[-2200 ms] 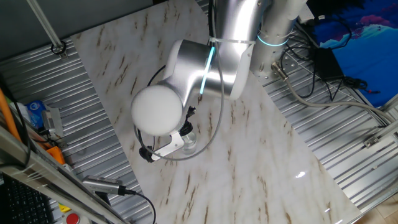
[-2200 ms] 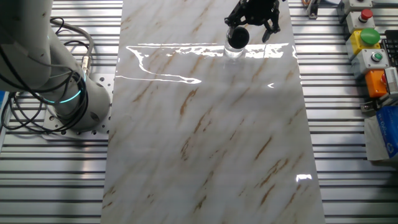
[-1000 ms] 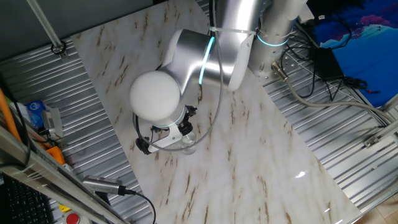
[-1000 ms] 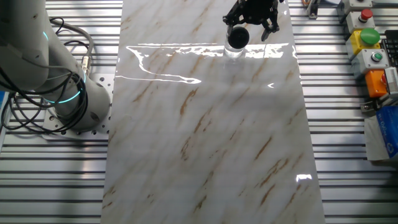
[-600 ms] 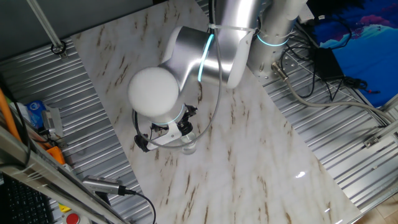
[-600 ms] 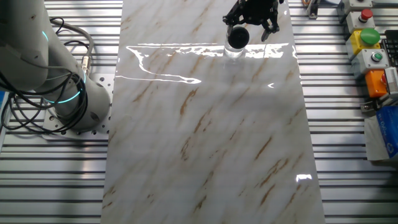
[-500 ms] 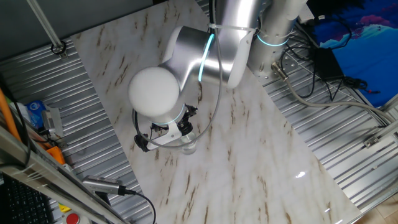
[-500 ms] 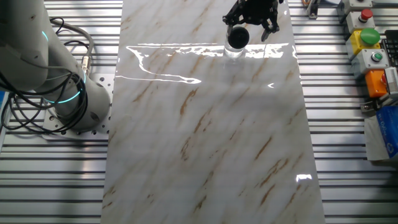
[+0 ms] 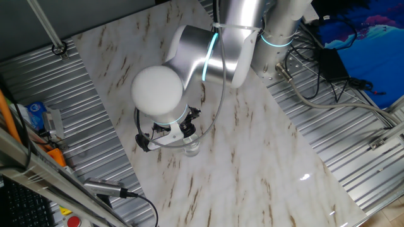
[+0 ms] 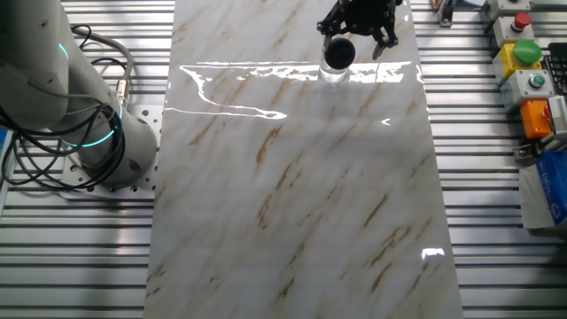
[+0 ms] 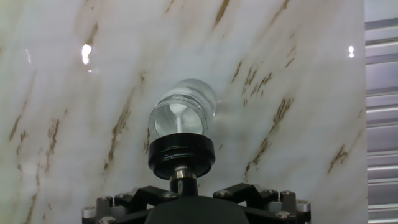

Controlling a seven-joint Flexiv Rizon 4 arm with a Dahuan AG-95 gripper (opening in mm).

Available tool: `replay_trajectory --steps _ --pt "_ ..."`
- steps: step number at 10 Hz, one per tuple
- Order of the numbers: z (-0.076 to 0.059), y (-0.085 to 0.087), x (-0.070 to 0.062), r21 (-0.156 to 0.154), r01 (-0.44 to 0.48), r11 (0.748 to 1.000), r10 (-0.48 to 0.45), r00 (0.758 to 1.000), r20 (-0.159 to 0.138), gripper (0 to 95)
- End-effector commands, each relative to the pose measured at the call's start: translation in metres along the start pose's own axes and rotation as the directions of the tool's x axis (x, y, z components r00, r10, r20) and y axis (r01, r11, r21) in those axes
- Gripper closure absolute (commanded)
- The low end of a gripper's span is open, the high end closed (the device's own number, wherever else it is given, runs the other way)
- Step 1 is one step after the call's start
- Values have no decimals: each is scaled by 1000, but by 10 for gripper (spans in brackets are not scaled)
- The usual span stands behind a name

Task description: Screw the lid onto the jar

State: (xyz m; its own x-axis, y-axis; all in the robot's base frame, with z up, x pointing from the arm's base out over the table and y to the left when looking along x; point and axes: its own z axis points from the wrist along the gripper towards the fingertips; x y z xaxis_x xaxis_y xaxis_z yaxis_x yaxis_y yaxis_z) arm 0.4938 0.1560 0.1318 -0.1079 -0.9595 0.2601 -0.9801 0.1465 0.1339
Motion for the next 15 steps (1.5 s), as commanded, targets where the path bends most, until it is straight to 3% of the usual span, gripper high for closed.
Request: replay_trajectory --steps 1,4,6,9,11,12,13,14,15 --pt "0 -1 0 -1 2 1000 -2 1000 -4 0" --pt "-1 1 2 0 19 1000 -19 1000 -1 0" --pt "-6 13 19 -1 25 1000 -25 1000 1 0" --pt "-11 25 35 0 29 1000 -29 1000 3 0" --pt "-8 27 43 -2 2 1000 -2 997 81 0" --pt "-7 26 44 3 -2 1000 2 996 93 0" --pt "-4 24 46 19 -41 999 37 985 168 0" --pt "-3 22 47 6 -71 997 67 970 234 190" --pt "-2 21 46 2 -87 996 84 961 265 190"
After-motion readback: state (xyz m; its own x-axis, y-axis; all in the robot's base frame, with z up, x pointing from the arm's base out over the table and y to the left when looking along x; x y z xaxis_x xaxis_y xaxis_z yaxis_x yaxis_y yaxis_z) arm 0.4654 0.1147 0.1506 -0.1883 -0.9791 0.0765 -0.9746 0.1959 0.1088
